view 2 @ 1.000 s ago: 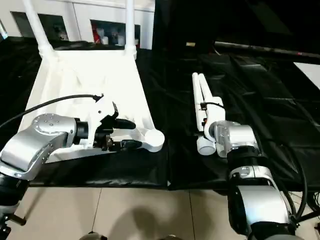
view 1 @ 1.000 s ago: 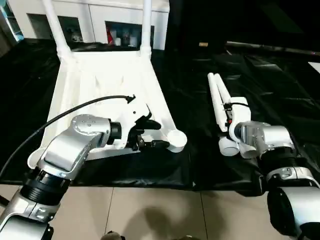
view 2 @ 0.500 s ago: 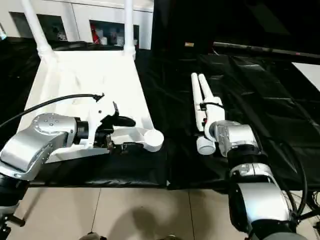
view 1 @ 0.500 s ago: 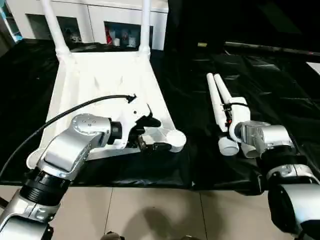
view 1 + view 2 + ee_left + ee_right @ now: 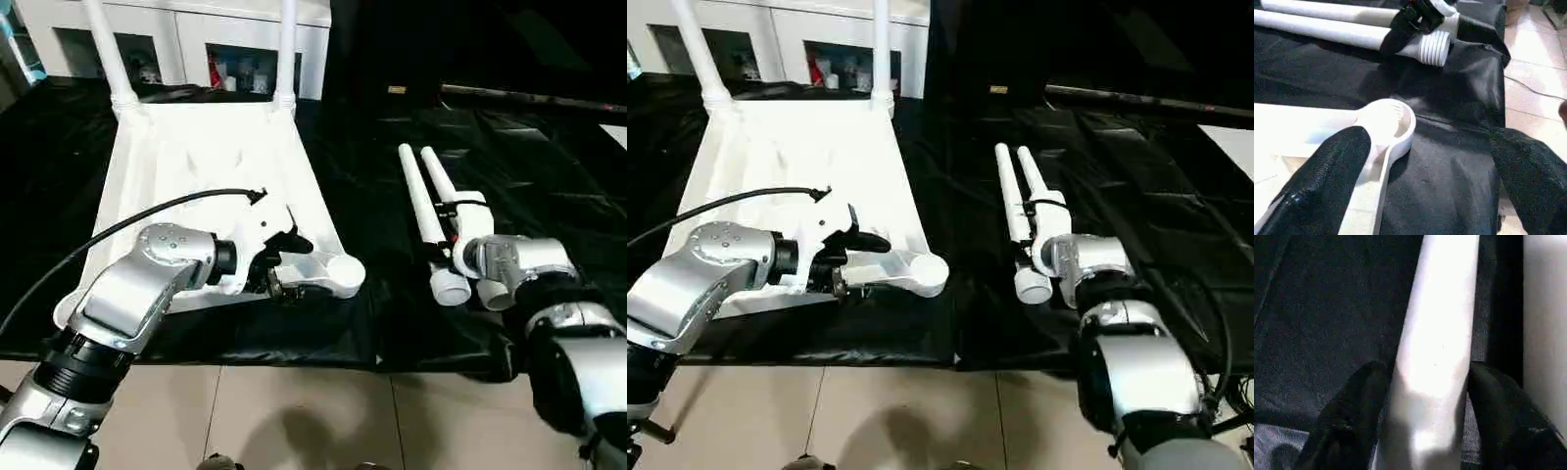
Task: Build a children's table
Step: Pick table leg
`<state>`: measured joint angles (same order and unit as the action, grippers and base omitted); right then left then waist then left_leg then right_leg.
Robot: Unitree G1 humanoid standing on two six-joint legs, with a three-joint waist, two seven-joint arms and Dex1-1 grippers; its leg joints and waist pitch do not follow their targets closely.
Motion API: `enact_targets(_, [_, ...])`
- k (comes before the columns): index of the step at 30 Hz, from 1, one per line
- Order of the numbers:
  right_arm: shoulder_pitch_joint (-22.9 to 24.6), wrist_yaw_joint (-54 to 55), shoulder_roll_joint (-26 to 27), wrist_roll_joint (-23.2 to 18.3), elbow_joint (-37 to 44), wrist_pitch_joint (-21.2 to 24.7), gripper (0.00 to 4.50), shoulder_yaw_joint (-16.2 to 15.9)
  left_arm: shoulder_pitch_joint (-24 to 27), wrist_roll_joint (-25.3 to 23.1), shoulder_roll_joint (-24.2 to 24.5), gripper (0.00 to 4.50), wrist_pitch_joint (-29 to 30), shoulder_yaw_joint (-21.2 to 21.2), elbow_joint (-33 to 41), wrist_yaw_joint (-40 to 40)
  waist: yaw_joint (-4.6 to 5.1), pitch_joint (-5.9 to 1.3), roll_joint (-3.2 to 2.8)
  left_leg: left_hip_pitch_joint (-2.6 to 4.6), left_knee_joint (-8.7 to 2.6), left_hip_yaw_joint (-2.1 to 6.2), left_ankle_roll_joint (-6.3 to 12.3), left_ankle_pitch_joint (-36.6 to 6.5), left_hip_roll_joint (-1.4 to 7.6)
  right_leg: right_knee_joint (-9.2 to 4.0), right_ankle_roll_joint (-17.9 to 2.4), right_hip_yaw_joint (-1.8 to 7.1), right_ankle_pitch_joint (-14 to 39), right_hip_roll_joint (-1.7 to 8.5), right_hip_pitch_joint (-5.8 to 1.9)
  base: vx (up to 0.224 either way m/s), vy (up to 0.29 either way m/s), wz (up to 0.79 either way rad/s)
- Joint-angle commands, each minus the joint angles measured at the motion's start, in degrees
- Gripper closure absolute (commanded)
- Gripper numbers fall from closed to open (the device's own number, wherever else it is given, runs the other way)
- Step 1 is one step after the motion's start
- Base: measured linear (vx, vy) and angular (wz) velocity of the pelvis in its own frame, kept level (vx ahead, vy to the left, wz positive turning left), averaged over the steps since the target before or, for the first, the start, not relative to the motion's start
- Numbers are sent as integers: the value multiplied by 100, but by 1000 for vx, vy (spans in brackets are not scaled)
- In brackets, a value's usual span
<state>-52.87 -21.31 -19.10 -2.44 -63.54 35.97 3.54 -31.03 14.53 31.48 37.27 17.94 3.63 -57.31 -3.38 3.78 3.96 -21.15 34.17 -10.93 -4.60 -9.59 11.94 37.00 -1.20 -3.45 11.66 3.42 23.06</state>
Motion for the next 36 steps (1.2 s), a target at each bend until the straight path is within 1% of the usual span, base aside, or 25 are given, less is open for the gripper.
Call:
enact_targets(1, [-80,-44,-102,84,-222,136,193,-55,-115,-97,56,0,-65,49,4,-55,0,-424,-17,53,-313,31,-239,-875,105,-437,-1046,284,911,374,-284,0,0,0])
enact_targets(2, [-151,-89,-119,104,-309,171,203,-71,-134,-100,67,0,-74,47,-18,-67,-4,-426,-27,50,-309,30,-238,-850,106,-429,-1054,287,857,376,-288,0,0,0])
enact_targets(4, [-209,-113,-134,118,-383,201,212,-84,-145,-100,74,0,-76,46,-26,-79,-1,-423,-22,48,-310,29,-234,-849,104,-426,-1067,285,850,373,-291,0,0,0])
enact_targets(7, [-282,-192,-154,131,-467,277,243,-108,-148,-107,83,0,-77,51,-26,-95,-8,-420,-24,47,-312,30,-241,-874,112,-428,-1083,286,865,383,-290,0,0,0])
enact_targets(13, [-405,-244,-192,161,-672,262,258,-97,-152,-119,106,0,-66,64,-22,-134,-9,-415,-18,47,-309,28,-250,-906,114,-432,-1082,287,933,387,-283,0,0,0])
enact_targets(14, [-424,-146,-202,137,-696,205,259,-32,-156,-132,104,0,-75,42,-24,-110,-7,-418,-1,48,-308,26,-250,-889,117,-431,-1082,286,921,388,-281,0,0,0])
enact_targets(16, [-426,-90,-205,115,-693,151,260,10,-156,-131,96,0,-86,22,-29,-93,-10,-415,-8,50,-307,25,-251,-896,114,-431,-1086,286,944,390,-279,0,0,0])
enact_targets(19, [-433,41,-174,-110,-625,-146,261,289,-192,-197,-14,0,-233,-104,-152,115,-15,-419,-10,41,-305,24,-254,-871,111,-428,-1060,288,895,387,-283,0,0,0])
enact_targets(20, [-422,53,-146,-213,-549,-235,261,397,-225,-218,-106,0,-361,-194,-240,253,-19,-424,-23,43,-299,23,-254,-879,110,-426,-1057,290,871,388,-282,0,0,0])
enact_targets(21, [-418,56,-129,-279,-507,-290,261,466,-248,-232,-170,0,-448,-257,-299,343,-20,-434,-16,41,-294,21,-241,-852,111,-419,-1061,291,780,385,-293,0,0,0])
enact_targets(22, [-398,44,-99,-392,-418,-423,261,581,-292,-238,-282,0,-539,-363,-386,506,-23,-437,-24,41,-297,24,-226,-838,111,-414,-1073,287,731,383,-293,0,0,0])
enact_targets(23, [-383,35,-77,-467,-357,-516,261,658,-319,-240,-353,0,-595,-435,-439,614,-21,-441,-14,34,-293,22,-202,-826,111,-412,-1091,287,655,385,-301,0,0,0])
enact_targets(24, [-358,-32,-45,-580,-259,-606,261,760,-363,-224,-453,0,-673,-528,-515,741,-25,-451,-32,32,-294,28,-174,-761,114,-390,-1128,282,521,383,-306,0,0,0])
enact_targets(25, [-246,-324,47,-808,92,-939,261,914,-511,-149,-751,0,-773,-792,-723,1124,-33,-458,-49,27,-286,25,-139,-753,110,-383,-1153,284,391,382,-316,0,0,0])
enact_targets(26, [-246,-324,47,-808,92,-939,261,914,-511,-149,-751,0,-773,-792,-723,1124,-29,-453,-29,18,-284,15,-101,-746,104,-400,-1144,290,319,373,-324,0,0,0])
enact_targets(27, [-179,-531,96,-905,303,-1029,261,945,-598,-60,-919,0,-770,-946,-833,1302,-24,-478,-42,8,-281,34,-40,-617,108,-352,-1219,281,91,381,-354,0,0,0])
enact_targets(28, [-67,-869,166,-1029,619,-1130,261,941,-701,112,-1135,0,-689,-1156,-941,1495,-41,-480,-50,20,-271,27,32,-563,103,-355,-1264,278,-28,379,-347,0,0,0])
enact_targets(29, [-67,-869,166,-1029,619,-1130,261,941,-701,112,-1135,0,-689,-1156,-941,1495,-41,-472,-31,13,-269,17,79,-558,98,-371,-1282,283,-78,373,-353,0,0,0])
enact_targets(30, [313,-1908,372,-1588,1638,-1014,261,975,-1002,696,-1703,0,-280,-1735,-1216,1975,-43,-472,-79,1,-268,22,138,-520,83,-350,-1345,279,-180,359,-370,0,0,0])
enact_targets(31, [340,-1972,384,-1631,1708,-989,261,978,-1024,742,-1743,0,-246,-1776,-1235,2006,-65,-468,-52,6,-252,-4,204,-526,70,-380,-1327,294,-331,347,-394,0,0,0])
enact_targets(32, [607,-2537,480,-2058,2390,-686,261,982,-1264,1226,-2141,0,114,-2207,-1469,2318,-74,-490,-28,11,-255,29,319,-420,95,-338,-1425,280,-565,358,-401,0,0,0])
enact_targets(33, [682,-2656,499,-2174,2572,-574,261,967,-1343,1380,-2256,0,225,-2343,-1559,2404,-98,-495,-46,15,-248,35,433,-416,98,-353,-1512,266,-580,375,-392,0,0,0])
enact_targets(34, [744,-2751,501,-2252,2703,-515,261,939,-1409,1454,-2327,0,237,-2411,-1644,2463,-101,-496,-47,24,-251,43,451,-438,110,-349,-1555,260,-515,381,-386,0,0,0])
enact_targets(35, [946,-3068,510,-2504,3113,-337,261,851,-1636,1726,-2559,0,303,-2650,-1937,2664,-134,-481,-35,33,-249,29,469,-473,93,-393,-1550,258,-351,367,-379,0,0,0])
enact_targets(36, [1008,-3181,508,-2584,3231,-274,261,821,-1714,1816,-2624,0,321,-2722,-2035,2718,-165,-474,-35,41,-252,35,450,-529,102,-412,-1545,262,-198,380,-375,0,0,0])
